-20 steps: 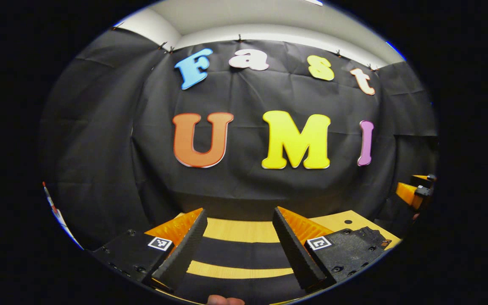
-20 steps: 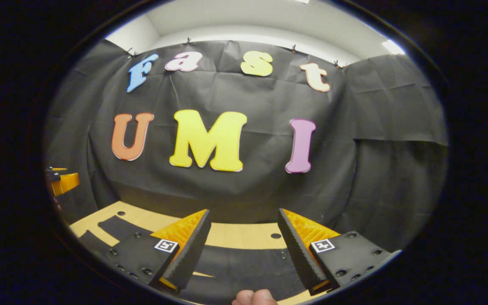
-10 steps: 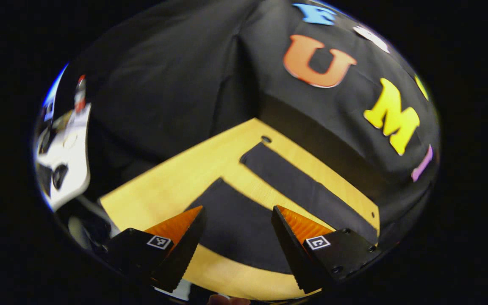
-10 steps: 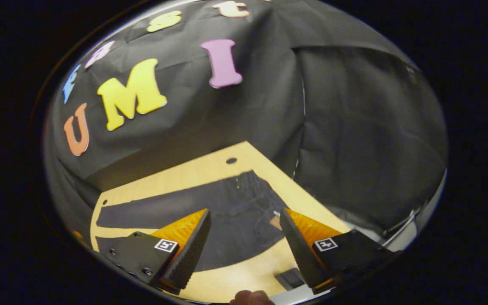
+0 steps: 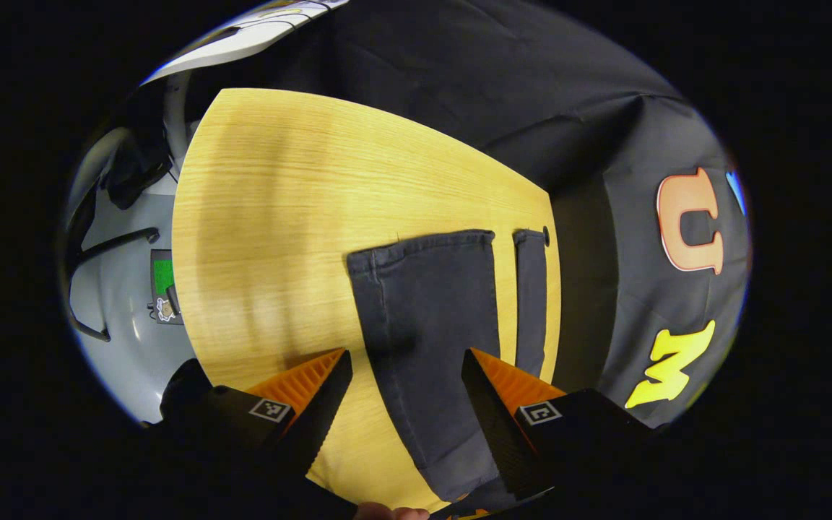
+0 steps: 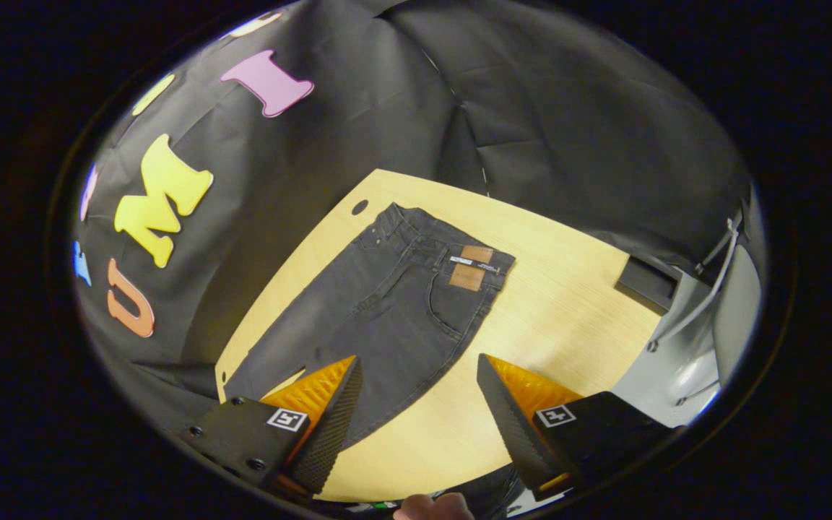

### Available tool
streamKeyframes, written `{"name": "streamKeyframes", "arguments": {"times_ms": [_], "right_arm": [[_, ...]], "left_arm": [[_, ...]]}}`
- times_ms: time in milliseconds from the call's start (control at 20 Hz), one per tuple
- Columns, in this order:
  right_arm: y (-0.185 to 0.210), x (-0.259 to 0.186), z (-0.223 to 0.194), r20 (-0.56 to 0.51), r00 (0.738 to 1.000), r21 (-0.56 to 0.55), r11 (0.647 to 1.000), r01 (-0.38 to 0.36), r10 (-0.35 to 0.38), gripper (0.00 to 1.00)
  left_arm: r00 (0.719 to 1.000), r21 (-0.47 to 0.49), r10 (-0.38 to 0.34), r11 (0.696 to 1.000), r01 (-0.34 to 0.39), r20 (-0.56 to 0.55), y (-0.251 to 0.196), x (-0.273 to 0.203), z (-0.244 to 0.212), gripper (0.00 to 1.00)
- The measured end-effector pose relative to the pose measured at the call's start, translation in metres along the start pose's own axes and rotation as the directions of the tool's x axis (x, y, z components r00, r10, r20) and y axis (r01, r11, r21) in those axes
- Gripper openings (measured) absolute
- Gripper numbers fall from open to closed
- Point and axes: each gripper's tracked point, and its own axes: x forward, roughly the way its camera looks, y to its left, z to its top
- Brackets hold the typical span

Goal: Grasp the waist and the cuffs of the jeans and fold them to make the two legs overlap; first hold the waist and fold one-third of the jeans toward the cuffs, then hold the cuffs and fold the remaining one-third in the same direction to finish folding.

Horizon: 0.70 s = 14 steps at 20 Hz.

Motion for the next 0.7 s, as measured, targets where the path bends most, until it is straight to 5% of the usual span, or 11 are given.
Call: {"name": "streamKeyframes", "arguments": {"times_ms": [200, 400, 600, 700], "right_arm": [[-0.001, 0.003, -0.001, -0.011, 1.0, 0.027, 1.0, -0.004, 0.004, 0.93], [-0.004, 0.023, 0.001, -0.045, 0.998, 0.172, 0.985, -0.035, 0.043, 0.99], [-0.018, 0.056, 0.012, -0.069, 0.996, 0.375, 0.926, -0.032, 0.063, 0.98], [-0.037, 0.08, 0.02, -0.074, 0.997, 0.473, 0.881, 0.009, 0.03, 0.98]], "left_arm": [[0.999, 0.024, -0.042, 0.999, 0.042, 0.002, -0.017, 0.014, -0.002, 0.98], [0.994, -0.011, -0.105, 0.994, 0.105, 0.033, -0.037, 0.032, 0.001, 0.98], [0.993, 0.026, -0.12, 0.992, 0.12, 0.016, -0.051, 0.05, -0.004, 1.0], [0.995, 0.03, -0.095, 0.995, 0.095, 0.014, -0.052, 0.061, -0.004, 0.77]]}}
